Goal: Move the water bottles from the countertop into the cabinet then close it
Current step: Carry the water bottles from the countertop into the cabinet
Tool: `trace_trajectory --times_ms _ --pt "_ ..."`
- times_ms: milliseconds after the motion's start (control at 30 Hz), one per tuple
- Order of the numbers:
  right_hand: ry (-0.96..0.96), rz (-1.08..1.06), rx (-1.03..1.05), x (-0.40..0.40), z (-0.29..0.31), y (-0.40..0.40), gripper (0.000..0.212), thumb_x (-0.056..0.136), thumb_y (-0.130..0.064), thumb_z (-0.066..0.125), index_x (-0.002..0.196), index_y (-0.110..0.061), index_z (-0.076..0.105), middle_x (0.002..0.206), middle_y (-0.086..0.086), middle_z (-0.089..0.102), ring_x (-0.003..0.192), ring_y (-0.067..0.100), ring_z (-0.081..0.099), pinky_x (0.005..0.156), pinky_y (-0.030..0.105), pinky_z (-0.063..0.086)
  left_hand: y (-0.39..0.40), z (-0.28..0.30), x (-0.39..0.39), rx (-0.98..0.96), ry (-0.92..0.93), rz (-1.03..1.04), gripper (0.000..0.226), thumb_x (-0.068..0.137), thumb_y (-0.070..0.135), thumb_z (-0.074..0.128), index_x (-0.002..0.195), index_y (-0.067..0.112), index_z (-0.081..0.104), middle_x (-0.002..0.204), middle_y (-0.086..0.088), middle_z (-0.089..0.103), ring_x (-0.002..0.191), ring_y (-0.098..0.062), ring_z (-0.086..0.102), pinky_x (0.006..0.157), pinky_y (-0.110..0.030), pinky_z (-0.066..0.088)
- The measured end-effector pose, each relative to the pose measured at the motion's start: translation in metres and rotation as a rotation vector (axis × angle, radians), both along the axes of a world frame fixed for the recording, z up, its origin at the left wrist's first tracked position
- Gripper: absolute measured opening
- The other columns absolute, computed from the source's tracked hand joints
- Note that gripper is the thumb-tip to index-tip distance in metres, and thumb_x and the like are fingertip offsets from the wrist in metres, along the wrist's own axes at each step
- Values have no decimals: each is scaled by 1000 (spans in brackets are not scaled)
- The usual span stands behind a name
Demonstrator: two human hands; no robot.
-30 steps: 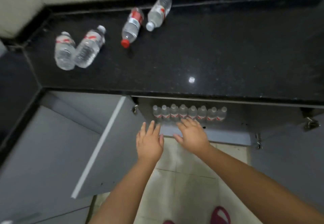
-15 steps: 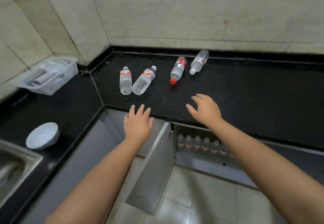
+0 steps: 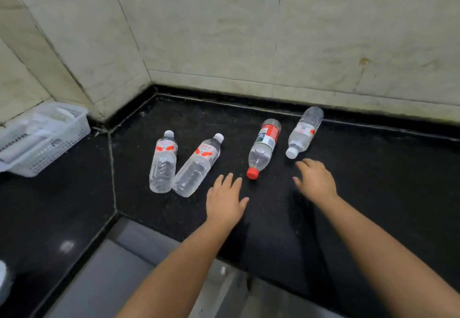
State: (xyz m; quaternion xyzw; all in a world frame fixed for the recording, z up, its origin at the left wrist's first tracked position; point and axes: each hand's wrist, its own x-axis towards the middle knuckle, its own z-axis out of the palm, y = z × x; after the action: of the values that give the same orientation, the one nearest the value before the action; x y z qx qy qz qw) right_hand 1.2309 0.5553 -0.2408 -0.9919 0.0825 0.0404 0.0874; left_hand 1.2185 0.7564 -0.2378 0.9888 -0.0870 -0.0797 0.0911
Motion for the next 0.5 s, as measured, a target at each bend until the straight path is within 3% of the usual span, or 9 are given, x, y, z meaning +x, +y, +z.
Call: trace_trajectory --times_ms 100,167,200,267,333,433,500 --pt "-19 71 -59 52 -23 -11 49 92 -8 49 139 -4 36 148 14 37 133 31 37 104 39 39 -21 -14 38 -8 -7 -134 51 90 28 59 138 19 45 152 -3 37 142 -27 31 114 -39 34" --pt "-15 134 -105 77 -37 -14 54 90 -3 51 141 -4 34 150 14 35 135 30 35 107 39 37 -28 -31 59 -17 -39 -186 51 65 21 84 112 13 67 127 -10 63 117 -34 60 89 -40 57" --pt "-63 188 -160 88 -43 -14 54 85 -5 60 136 -4 42 143 15 45 130 31 42 101 38 42 -30 -42 66 -50 -49 -200 50 60 16 87 106 10 69 120 -12 66 110 -36 64 81 -41 60" --pt "-124 269 -305 105 -52 -15 47 51 -11 88 94 -4 72 95 13 72 90 32 66 67 31 56 -35 -52 76 -136 -13 -197 42 75 7 74 115 5 62 127 -17 57 116 -36 56 85 -41 56" --pt "-164 302 -368 113 -59 -16 39 22 -9 93 54 -7 70 59 7 67 58 29 67 44 24 52 -38 -59 84 -137 -3 -200 36 87 11 61 122 7 53 131 -14 46 118 -28 48 87 -36 51" --pt "-178 382 -396 114 -65 -21 36 22 -3 91 45 -5 63 52 9 63 49 29 63 40 24 49 -46 -65 92 -205 -5 -140 27 91 14 56 116 7 52 121 -12 43 101 -19 45 82 -31 50" --pt "-208 407 -406 109 -65 -30 35 24 0 90 45 -4 62 52 10 63 46 28 61 39 23 48 -51 -65 96 -239 -39 -106 21 92 11 51 113 6 51 107 -4 42 87 -11 38 74 -24 42"
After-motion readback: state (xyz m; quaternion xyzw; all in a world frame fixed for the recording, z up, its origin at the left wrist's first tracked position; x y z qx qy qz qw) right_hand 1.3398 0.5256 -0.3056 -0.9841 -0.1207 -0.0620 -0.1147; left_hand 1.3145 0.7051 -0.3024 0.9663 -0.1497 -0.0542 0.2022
